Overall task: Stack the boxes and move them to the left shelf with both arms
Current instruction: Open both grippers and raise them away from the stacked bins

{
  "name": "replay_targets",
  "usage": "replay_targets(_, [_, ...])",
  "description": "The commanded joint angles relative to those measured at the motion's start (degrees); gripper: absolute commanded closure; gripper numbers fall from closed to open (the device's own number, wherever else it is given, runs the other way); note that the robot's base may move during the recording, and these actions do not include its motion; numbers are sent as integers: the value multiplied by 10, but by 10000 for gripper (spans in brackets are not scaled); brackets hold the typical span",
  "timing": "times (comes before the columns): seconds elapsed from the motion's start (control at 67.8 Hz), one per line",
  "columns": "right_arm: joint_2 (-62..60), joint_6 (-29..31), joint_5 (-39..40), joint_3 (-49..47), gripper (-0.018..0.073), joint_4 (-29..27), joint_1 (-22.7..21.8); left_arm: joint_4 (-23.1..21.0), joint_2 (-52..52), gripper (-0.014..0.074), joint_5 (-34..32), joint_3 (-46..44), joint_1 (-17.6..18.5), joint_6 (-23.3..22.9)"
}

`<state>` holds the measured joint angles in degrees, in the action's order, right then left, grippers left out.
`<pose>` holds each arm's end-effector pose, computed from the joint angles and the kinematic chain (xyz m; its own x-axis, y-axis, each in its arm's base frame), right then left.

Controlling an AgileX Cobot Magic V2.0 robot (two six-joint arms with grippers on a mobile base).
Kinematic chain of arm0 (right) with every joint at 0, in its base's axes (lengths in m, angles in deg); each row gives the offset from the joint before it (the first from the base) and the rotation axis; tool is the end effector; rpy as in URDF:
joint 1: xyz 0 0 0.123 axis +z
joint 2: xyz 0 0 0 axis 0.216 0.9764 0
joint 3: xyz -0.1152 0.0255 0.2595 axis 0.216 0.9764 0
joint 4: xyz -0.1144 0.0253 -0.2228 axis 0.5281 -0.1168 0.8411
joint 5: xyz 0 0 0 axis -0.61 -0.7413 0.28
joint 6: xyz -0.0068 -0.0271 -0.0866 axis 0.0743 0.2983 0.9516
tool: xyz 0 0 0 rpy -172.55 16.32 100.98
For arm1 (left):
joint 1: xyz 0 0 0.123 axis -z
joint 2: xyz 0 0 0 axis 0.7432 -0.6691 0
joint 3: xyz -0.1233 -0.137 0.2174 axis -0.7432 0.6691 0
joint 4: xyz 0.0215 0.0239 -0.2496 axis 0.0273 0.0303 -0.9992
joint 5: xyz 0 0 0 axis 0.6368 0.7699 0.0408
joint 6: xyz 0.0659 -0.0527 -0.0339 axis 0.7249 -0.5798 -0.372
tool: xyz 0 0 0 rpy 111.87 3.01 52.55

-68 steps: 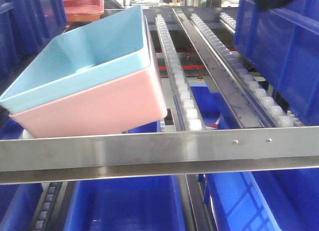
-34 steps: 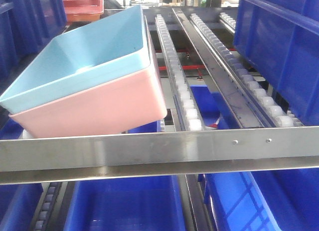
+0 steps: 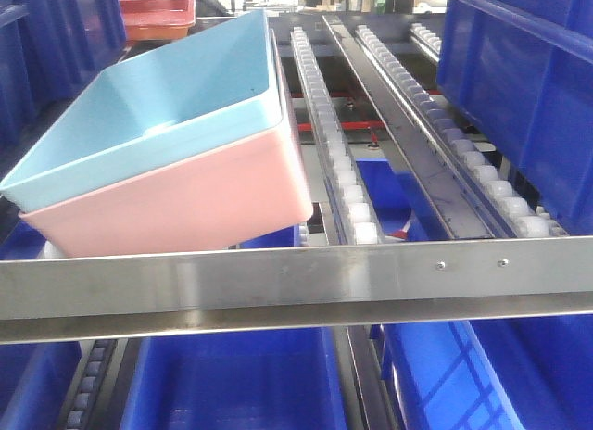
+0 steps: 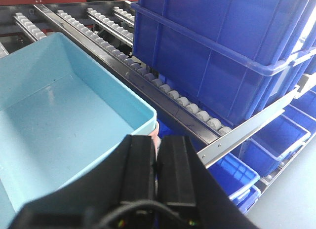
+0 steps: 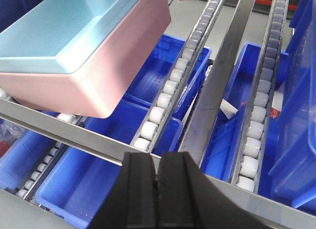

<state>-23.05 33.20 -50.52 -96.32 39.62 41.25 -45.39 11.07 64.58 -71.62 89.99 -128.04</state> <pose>0.1140 0.0589 0.2956 -0.2639 -0.1382 -0.9546 -0.4497 0.8932 -0.0050 0.0866 -0.0829 0.2972 -0.0511 0.0075 -0.9987 0.6973 0.7161 -0.0304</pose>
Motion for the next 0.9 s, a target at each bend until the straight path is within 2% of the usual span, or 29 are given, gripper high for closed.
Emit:
replay_targets(0.0, [-2, 0, 49, -16, 510, 8, -2, 2, -1, 599, -39, -16, 4, -1])
replay_targets(0.088, [-2, 0, 49, -16, 510, 8, -2, 1, -1, 599, -35, -16, 2, -1])
replay_targets(0.118, [-2, 0, 49, -16, 510, 8, -2, -14, -1, 599, -41, -14, 2, -1])
replay_targets(0.147, [-2, 0, 49, -16, 510, 8, -2, -54, -1, 599, -46, -11, 2, -1])
replay_targets(0.192, [-2, 0, 49, -16, 510, 8, -2, -145, -1, 599, -46, -10, 2, 24])
replay_targets(0.28, [-2, 0, 49, -16, 510, 8, -2, -275, -1, 599, -46, -7, 2, 207])
replay_targets(0.31, [-2, 0, 49, -16, 510, 8, -2, -331, -1, 599, -47, -7, 2, 277])
replay_targets(0.398, [-2, 0, 49, -16, 510, 8, -2, -422, 2, 599, -47, -7, -9, 397])
replay_targets(0.472, [-2, 0, 49, -16, 510, 8, -2, -440, 12, 599, -42, -7, -29, 438])
replay_targets(0.59, [-2, 0, 50, -16, 510, 8, -2, -444, 44, 599, -7, -7, -89, 438])
replay_targets(0.752, [-2, 0, 50, -16, 510, 8, -2, -446, 110, 599, 65, -4, -190, 438])
replay_targets(0.885, [-2, 0, 50, -16, 510, 8, -2, -464, 172, 599, 61, 34, -278, 438])
